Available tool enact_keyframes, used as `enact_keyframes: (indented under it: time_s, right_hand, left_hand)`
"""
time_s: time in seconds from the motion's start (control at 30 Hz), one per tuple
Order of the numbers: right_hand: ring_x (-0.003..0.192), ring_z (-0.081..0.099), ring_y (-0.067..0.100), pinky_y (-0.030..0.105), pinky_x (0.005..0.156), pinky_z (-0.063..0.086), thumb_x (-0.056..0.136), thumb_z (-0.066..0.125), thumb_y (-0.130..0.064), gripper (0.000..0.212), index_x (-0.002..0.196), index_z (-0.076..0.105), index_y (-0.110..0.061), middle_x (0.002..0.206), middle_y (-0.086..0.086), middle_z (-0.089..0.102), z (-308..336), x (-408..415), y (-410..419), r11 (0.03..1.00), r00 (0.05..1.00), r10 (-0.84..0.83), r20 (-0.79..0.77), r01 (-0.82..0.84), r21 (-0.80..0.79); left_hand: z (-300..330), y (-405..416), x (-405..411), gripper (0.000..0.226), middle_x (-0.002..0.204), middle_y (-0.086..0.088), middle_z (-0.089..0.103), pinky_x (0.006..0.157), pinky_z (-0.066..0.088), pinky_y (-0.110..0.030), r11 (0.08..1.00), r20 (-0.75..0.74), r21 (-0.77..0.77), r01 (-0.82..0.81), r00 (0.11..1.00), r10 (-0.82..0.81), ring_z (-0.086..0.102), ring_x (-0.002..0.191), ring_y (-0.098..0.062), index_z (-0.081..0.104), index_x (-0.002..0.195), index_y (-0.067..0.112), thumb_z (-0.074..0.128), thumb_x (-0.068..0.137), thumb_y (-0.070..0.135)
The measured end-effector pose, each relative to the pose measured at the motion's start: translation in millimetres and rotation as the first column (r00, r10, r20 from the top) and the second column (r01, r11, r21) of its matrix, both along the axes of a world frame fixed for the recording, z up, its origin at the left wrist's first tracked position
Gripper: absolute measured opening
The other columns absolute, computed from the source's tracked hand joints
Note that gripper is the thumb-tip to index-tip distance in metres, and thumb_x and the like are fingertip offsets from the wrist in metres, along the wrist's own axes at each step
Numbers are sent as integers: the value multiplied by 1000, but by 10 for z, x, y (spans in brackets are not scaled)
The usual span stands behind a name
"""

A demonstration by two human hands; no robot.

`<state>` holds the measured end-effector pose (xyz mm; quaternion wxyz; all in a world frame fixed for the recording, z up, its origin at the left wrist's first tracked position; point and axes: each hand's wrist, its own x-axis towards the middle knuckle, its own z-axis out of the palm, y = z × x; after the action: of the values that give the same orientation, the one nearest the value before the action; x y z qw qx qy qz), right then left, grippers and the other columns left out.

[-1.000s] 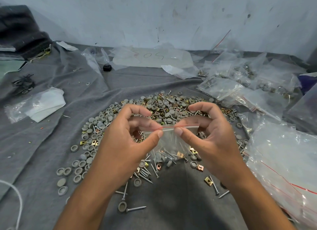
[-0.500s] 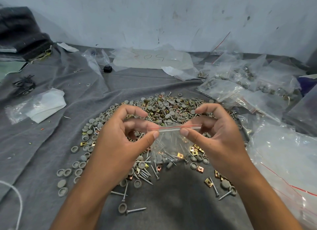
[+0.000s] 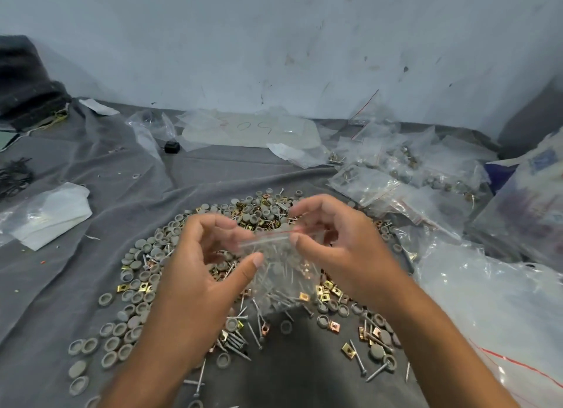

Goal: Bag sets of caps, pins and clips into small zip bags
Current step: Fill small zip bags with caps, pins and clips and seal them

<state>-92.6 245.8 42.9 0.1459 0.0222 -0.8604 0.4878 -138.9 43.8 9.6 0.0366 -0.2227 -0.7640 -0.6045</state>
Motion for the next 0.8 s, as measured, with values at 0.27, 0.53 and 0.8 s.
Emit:
enact_keyframes:
  time_s: [0.27, 0.53, 0.8]
  right_hand:
    - [76, 62, 9, 18, 58, 43, 91, 71, -15, 14, 93, 64, -27, 89, -6, 67, 706, -1087, 989, 857, 890, -456, 17, 445, -259]
    - [68, 61, 6, 16, 37, 40, 95, 61, -6, 23, 114, 53, -16, 93, 2, 65, -160, -751, 2072, 425, 562, -591, 579, 827, -369]
    - [90, 64, 18, 32, 71, 49, 95, 67, -40, 52, 135, 54, -9, 128, 10, 65, -44, 177, 2002, 792, 630, -598, 496, 558, 246]
  left_hand:
    - [47, -8, 26, 42, 115, 30, 64, 94, 52, -47, 993, 49, -72, -98, 994, 101, 62, 105, 7, 44, 121, 53, 55, 83, 69]
    - [98, 26, 65, 45, 112, 30, 65, 87, 55, -47, 991, 66, -91, -98, 992, 104, 62, 102, 9, 43, 125, 49, 54, 82, 59]
    - [53, 27, 67, 47, 114, 33, 62, 80, 49, -26, 990, 42, -121, -78, 996, 83, 58, 103, 15, 42, 126, 46, 50, 83, 63]
